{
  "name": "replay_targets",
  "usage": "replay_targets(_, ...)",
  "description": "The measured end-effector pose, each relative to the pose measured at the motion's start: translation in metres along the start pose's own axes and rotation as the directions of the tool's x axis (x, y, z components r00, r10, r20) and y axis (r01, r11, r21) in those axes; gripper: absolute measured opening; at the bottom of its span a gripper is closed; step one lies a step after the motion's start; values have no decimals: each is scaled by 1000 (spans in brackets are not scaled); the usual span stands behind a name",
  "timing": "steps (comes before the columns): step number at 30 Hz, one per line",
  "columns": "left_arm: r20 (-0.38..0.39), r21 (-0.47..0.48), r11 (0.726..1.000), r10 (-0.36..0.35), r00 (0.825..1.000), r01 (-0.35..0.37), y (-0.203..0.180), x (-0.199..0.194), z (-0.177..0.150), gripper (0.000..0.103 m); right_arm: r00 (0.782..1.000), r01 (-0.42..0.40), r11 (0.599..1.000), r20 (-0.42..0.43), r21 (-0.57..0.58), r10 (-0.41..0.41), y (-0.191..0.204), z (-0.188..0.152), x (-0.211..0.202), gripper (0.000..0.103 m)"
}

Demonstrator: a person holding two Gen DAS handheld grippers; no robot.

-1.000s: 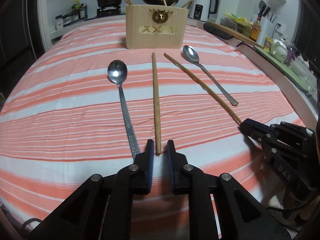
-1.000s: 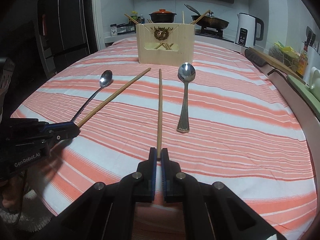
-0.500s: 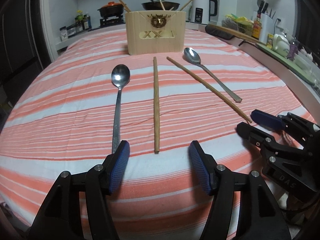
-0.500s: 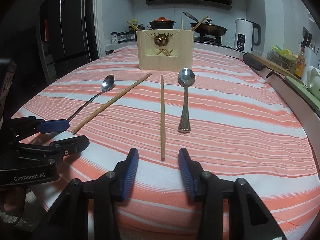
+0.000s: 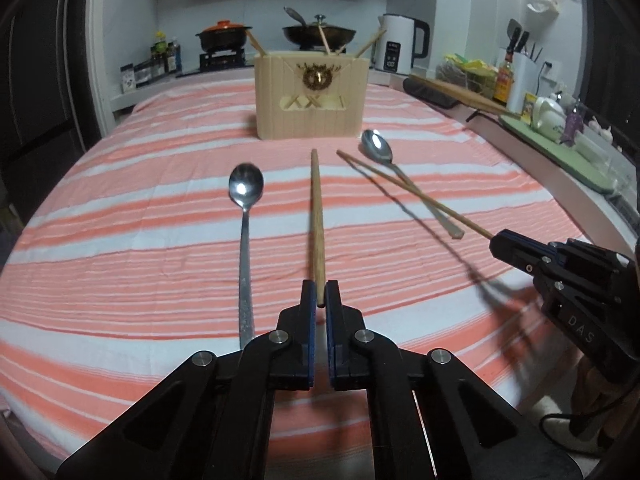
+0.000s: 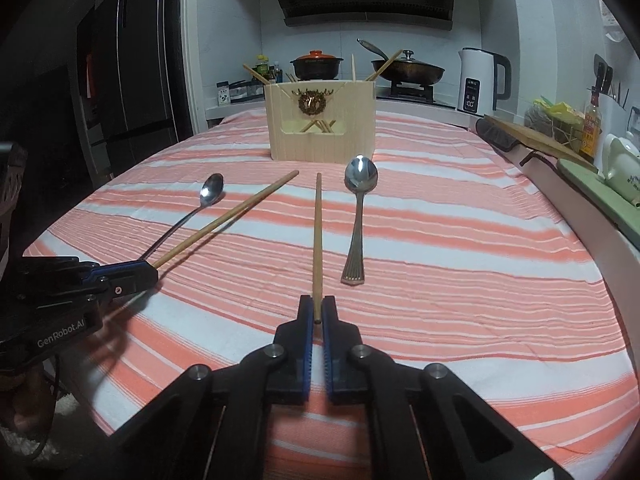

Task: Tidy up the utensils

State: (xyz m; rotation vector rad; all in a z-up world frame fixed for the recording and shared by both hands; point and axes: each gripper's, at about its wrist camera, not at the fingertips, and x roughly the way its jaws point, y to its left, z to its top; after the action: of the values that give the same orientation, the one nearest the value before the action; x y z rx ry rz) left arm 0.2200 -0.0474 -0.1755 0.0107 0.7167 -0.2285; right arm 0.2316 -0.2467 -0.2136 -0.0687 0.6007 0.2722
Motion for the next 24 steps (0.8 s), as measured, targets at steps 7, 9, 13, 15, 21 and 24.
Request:
replay_targets(7,120,9,1000,-29,992,28,5,-50,38,2,992,13,999,124,-44,-8,5,46,-44,4)
replay_targets(9,153,16,999,-32,988,29,5,-63,47,2,988,11,999,155,-47,-4,5,58,-55,4)
replay_targets(13,211,25,999,-35,977,30,7,-88,65,2,978,-4,999,206,-52,15,9,80,-74,4)
replay_targets(15,221,25,999,-45,974,40,9,-96,74,2,976,-18,999,216,-49,28,8,88,-79,4)
replay_targets(21,220,10,997,-72,973,72,18,-110,98,2,969,-49,998,240,-29,54,4,109,-88,4)
replay_targets(24,224,8,996,-84,971,84,21,-116,109,2,967,-69,997,247,-15,71,0,118,-91,4)
